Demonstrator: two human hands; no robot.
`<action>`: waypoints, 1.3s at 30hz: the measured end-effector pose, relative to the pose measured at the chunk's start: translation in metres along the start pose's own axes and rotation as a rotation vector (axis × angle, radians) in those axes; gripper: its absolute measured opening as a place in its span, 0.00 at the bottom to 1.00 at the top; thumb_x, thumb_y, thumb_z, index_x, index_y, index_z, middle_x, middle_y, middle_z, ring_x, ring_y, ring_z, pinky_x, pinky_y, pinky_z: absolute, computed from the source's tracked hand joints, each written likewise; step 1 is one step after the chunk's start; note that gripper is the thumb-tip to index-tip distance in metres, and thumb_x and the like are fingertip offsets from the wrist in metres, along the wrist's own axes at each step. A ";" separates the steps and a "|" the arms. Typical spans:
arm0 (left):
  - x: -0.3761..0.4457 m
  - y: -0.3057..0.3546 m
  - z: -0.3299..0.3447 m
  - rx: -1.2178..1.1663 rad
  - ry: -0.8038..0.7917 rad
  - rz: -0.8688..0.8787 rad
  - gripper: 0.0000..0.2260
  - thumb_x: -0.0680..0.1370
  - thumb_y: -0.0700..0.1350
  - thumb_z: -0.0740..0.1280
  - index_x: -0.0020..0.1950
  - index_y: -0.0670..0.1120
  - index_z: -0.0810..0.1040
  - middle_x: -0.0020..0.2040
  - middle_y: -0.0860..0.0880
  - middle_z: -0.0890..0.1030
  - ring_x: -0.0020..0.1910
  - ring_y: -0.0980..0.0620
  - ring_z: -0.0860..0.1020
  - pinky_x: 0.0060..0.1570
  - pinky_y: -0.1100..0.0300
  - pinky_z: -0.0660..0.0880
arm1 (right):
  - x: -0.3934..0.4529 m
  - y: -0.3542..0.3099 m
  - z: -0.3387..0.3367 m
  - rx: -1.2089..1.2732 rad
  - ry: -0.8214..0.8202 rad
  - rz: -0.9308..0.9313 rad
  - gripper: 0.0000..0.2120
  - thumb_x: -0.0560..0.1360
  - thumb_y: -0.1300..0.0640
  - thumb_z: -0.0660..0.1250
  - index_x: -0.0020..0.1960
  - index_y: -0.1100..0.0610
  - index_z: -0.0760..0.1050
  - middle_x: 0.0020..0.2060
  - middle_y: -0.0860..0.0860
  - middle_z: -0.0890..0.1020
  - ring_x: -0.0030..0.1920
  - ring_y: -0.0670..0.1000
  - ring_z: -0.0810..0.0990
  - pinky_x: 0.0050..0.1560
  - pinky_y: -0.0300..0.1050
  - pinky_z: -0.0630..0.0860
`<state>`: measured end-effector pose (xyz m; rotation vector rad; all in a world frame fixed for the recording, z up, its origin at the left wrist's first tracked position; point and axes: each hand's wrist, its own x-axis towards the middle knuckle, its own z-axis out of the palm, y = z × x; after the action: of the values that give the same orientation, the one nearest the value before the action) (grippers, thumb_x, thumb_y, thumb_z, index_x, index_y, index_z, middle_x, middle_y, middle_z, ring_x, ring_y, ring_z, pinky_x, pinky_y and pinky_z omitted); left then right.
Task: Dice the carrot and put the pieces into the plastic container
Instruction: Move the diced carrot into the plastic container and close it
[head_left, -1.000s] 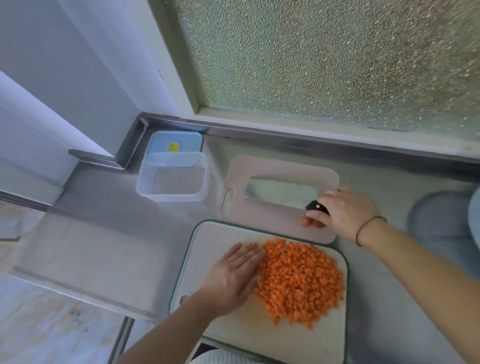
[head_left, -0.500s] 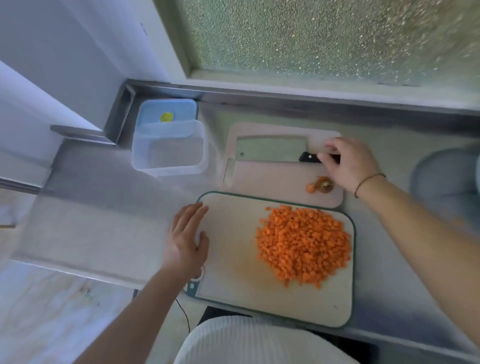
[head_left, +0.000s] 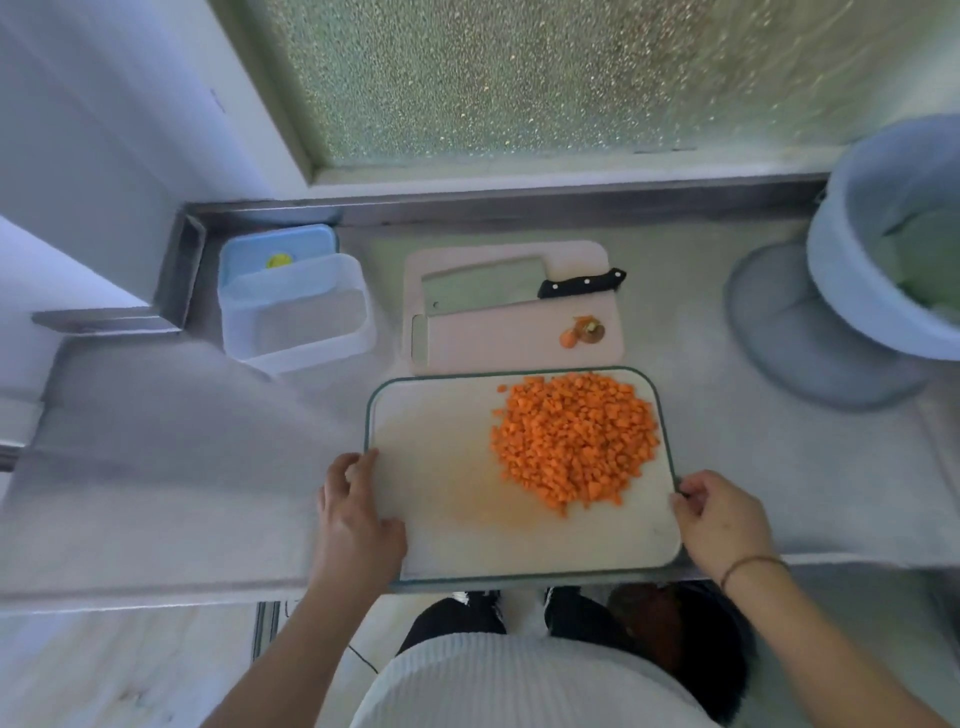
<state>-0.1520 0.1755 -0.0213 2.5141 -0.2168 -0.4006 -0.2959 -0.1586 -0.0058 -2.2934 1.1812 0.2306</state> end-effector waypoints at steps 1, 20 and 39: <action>0.000 0.002 -0.002 -0.005 -0.028 -0.032 0.37 0.67 0.28 0.67 0.76 0.40 0.66 0.71 0.41 0.66 0.65 0.36 0.67 0.64 0.45 0.70 | -0.001 -0.001 0.001 0.004 0.018 0.005 0.07 0.73 0.61 0.70 0.50 0.62 0.80 0.44 0.61 0.84 0.48 0.61 0.82 0.50 0.48 0.75; -0.007 -0.002 -0.012 -0.002 -0.065 -0.012 0.42 0.71 0.35 0.68 0.82 0.48 0.56 0.74 0.48 0.63 0.65 0.46 0.63 0.66 0.53 0.66 | -0.017 0.002 0.002 -0.069 0.013 0.006 0.05 0.75 0.60 0.68 0.46 0.62 0.79 0.42 0.62 0.83 0.45 0.63 0.80 0.46 0.50 0.74; 0.148 -0.020 -0.107 -0.889 0.322 -0.613 0.02 0.78 0.36 0.63 0.47 0.40 0.74 0.43 0.42 0.76 0.32 0.46 0.78 0.35 0.57 0.78 | -0.035 -0.115 -0.009 0.209 0.171 -0.433 0.22 0.74 0.40 0.61 0.56 0.57 0.77 0.46 0.48 0.78 0.44 0.50 0.78 0.49 0.47 0.77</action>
<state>0.0237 0.2122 0.0166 1.6642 0.7215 -0.2339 -0.2265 -0.0852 0.0599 -2.3442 0.7159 -0.2421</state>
